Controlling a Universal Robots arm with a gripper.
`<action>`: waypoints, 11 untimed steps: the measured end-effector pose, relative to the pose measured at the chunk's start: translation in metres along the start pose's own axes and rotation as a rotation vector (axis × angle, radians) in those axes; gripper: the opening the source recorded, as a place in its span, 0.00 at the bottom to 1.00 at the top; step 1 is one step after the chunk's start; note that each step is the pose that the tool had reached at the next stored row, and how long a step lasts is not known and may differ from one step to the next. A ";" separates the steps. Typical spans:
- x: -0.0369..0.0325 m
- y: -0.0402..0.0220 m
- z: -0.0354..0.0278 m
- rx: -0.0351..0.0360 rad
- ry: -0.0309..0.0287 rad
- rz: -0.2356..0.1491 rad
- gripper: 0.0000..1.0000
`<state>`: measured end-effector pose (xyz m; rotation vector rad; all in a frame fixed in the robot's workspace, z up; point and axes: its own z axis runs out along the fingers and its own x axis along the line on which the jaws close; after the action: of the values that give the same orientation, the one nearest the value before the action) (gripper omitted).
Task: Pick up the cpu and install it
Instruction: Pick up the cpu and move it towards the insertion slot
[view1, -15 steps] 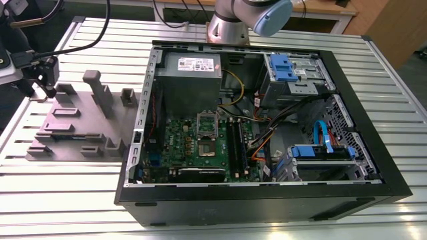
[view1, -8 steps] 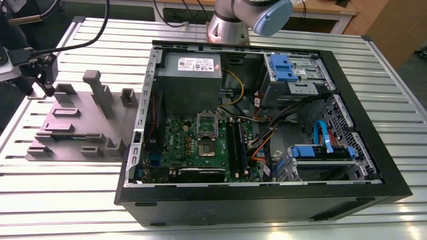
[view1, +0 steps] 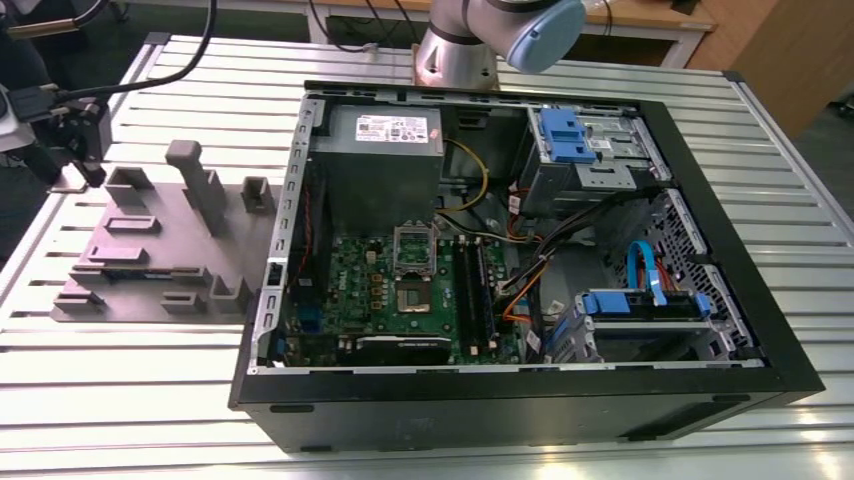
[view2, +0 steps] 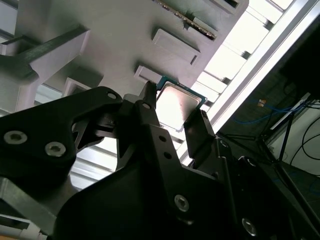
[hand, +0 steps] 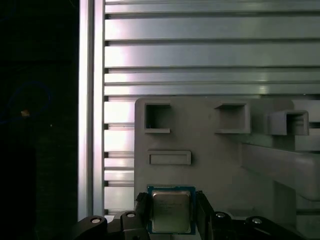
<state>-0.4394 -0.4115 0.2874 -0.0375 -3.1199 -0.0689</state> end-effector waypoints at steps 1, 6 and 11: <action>0.0000 0.0000 -0.0003 0.0000 0.0000 0.000 0.47; 0.0001 0.0001 -0.0021 0.0002 0.0004 0.000 0.47; 0.0001 0.0002 -0.0056 0.0002 0.0002 0.000 0.47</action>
<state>-0.4394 -0.4115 0.2930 -0.0376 -3.1197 -0.0686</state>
